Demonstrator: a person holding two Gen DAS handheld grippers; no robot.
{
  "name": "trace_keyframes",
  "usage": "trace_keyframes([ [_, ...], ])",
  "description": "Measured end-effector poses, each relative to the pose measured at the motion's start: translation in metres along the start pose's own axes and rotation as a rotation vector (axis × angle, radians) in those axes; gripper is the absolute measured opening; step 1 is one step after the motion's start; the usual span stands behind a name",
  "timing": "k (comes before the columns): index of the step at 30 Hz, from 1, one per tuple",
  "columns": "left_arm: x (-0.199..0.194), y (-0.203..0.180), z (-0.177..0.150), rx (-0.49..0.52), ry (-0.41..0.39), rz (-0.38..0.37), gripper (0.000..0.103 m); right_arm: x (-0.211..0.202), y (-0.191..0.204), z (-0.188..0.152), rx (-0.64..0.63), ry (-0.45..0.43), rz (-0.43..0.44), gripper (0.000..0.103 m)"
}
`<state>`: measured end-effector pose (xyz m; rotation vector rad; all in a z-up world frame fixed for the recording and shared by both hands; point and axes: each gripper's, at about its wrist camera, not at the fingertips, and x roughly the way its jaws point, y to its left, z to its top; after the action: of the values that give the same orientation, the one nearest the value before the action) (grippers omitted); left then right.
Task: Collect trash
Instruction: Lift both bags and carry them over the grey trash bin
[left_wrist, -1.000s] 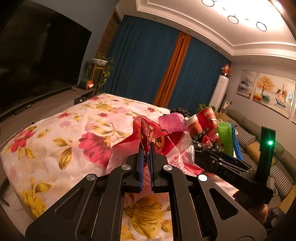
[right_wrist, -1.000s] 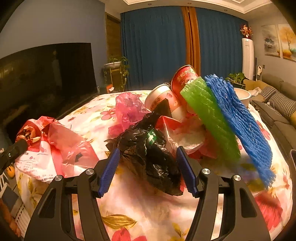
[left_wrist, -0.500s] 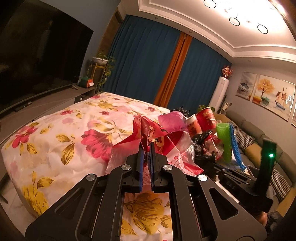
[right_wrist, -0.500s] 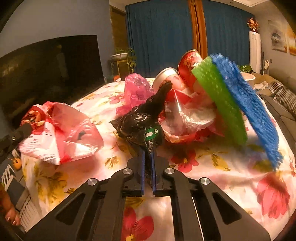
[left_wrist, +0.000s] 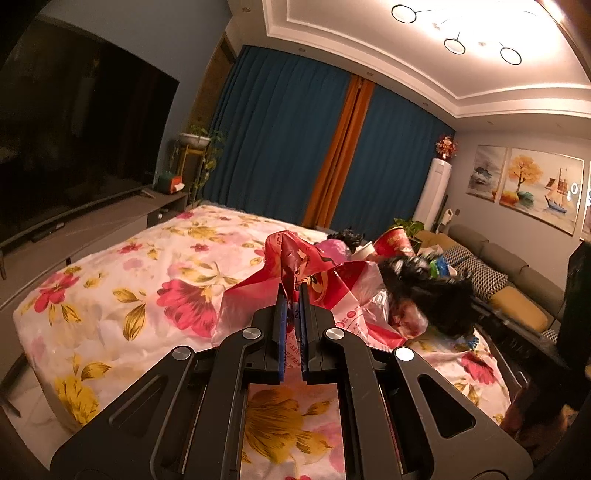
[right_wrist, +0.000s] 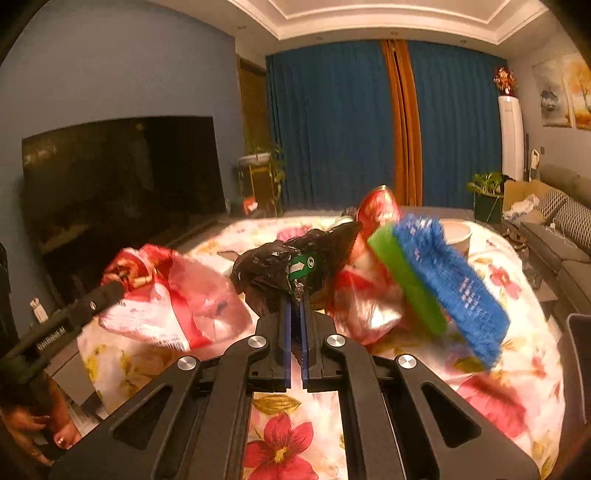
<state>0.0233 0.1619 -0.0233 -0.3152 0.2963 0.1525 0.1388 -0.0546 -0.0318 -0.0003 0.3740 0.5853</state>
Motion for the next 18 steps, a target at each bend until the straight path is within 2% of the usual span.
trace_keyframes([
  [9, -0.003, -0.021, 0.001, 0.027, -0.008, -0.027, 0.005, -0.046, -0.027, 0.013, 0.044, -0.085, -0.050, 0.005],
  [18, 0.000, -0.073, 0.004, 0.088, -0.025, -0.129, 0.005, -0.088, -0.054, 0.011, 0.070, -0.109, -0.141, 0.005],
])
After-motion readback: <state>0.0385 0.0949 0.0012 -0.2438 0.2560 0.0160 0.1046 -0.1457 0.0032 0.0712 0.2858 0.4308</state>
